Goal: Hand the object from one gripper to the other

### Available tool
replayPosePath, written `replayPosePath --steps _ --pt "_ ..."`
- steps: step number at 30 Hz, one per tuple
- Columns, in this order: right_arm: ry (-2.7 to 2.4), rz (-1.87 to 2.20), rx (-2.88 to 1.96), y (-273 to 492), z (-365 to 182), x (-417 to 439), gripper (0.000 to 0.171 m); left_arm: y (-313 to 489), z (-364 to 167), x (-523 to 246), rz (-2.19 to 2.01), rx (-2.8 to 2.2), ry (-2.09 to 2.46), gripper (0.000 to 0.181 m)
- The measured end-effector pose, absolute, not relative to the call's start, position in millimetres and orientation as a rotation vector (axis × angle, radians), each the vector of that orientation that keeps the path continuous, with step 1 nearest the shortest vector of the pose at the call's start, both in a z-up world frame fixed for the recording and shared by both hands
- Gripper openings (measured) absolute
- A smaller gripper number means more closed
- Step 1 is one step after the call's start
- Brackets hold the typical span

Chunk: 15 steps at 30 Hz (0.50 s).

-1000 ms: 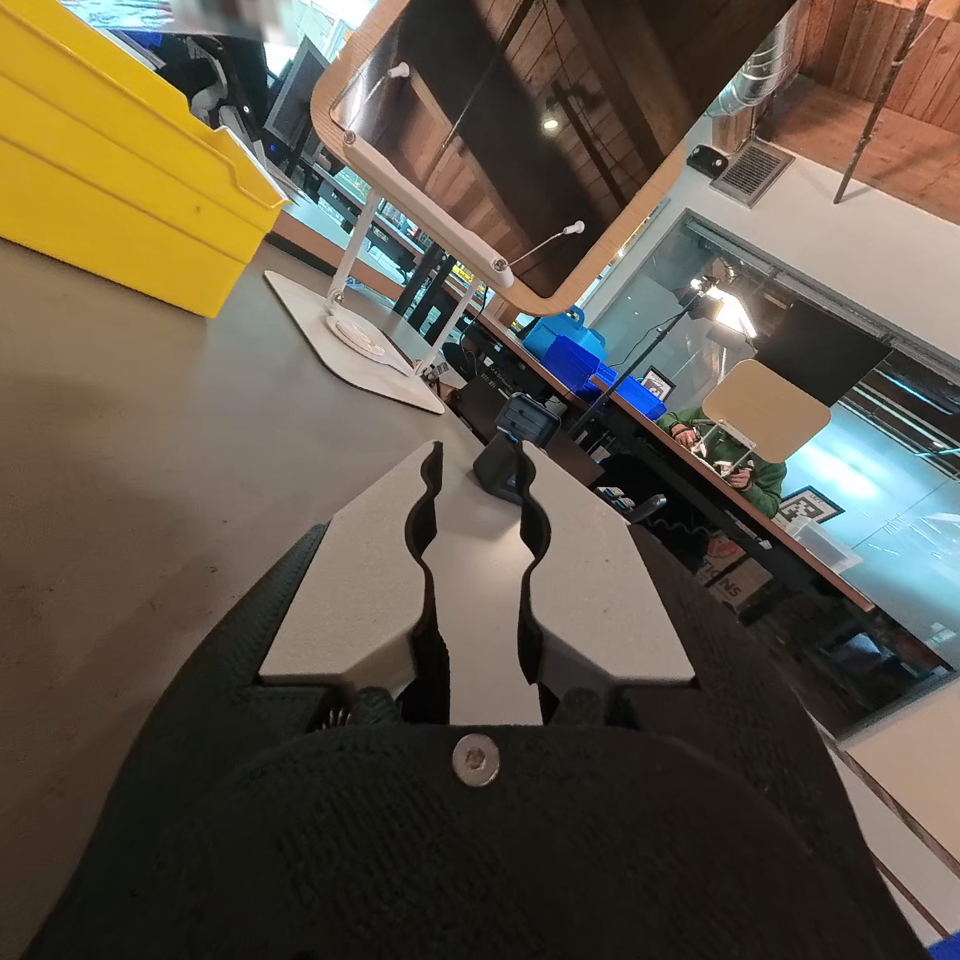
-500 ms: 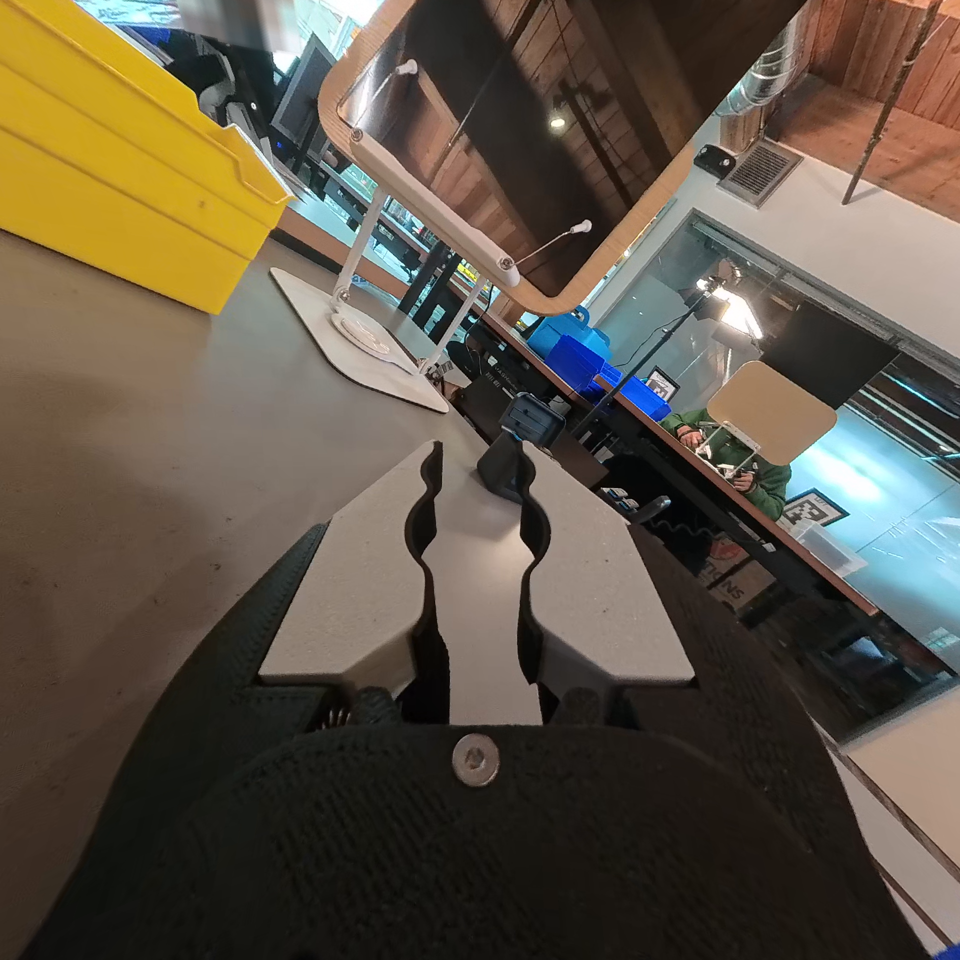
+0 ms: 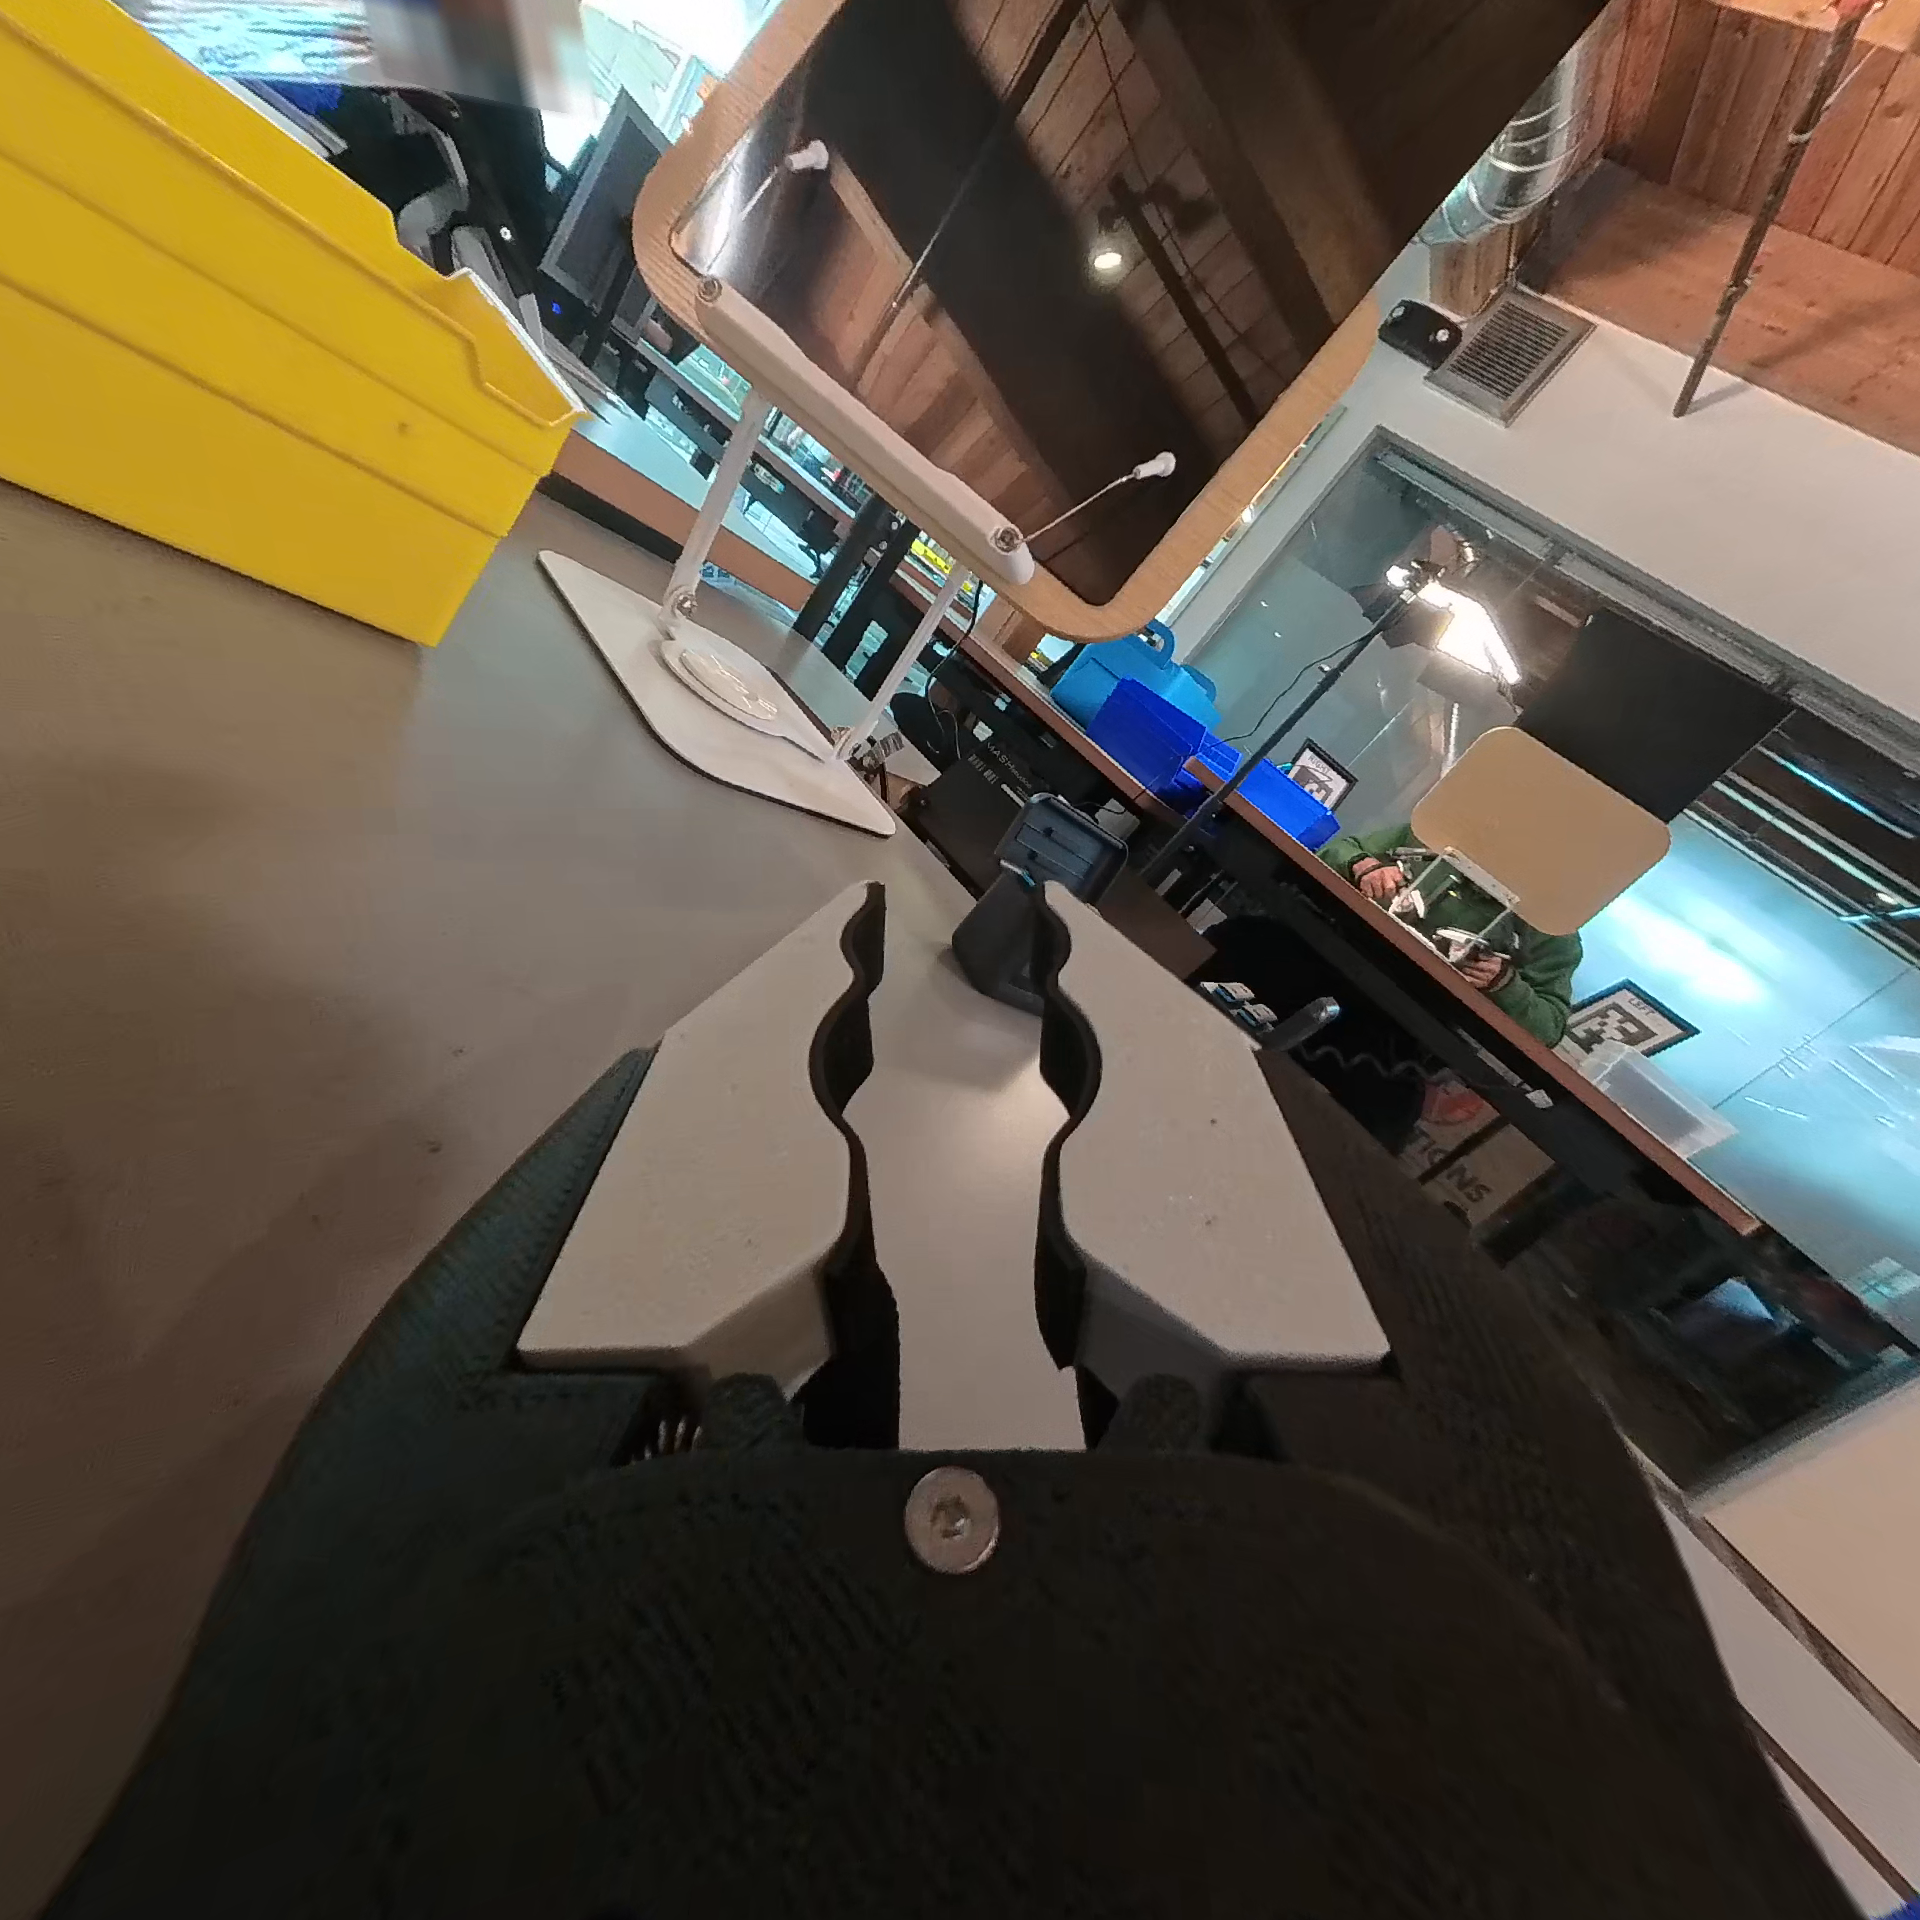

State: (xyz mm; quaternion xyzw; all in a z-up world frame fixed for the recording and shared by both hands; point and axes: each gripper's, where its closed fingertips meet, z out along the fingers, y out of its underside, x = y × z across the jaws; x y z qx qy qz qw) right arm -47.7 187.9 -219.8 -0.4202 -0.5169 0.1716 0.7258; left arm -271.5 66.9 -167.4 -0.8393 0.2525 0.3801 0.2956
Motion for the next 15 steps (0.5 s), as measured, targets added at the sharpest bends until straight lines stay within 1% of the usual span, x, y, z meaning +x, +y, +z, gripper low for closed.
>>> replayPosePath --steps 3,6,11,13,15 --pt "-1.141 0.358 -0.917 187.7 -218.9 -44.9 0.026 108.9 -180.2 -209.0 0.721 -2.157 0.63 0.026" --pt "-1.139 0.341 -0.895 186.9 -216.3 -40.1 0.027 139.6 -197.1 -172.9 0.569 -2.148 0.658 0.026" --pt "-1.189 0.327 -0.831 181.9 -217.4 -39.6 0.027 174.6 -212.6 -150.2 0.536 -2.151 0.755 0.026" --pt "-1.217 0.328 -0.802 177.8 -219.0 -42.2 0.031 188.5 -217.5 -137.5 0.417 -2.133 0.752 0.026" --pt "-1.258 0.332 -0.764 171.4 -221.7 -44.3 0.037 201.3 -223.6 -120.1 0.204 -2.092 0.734 0.026"
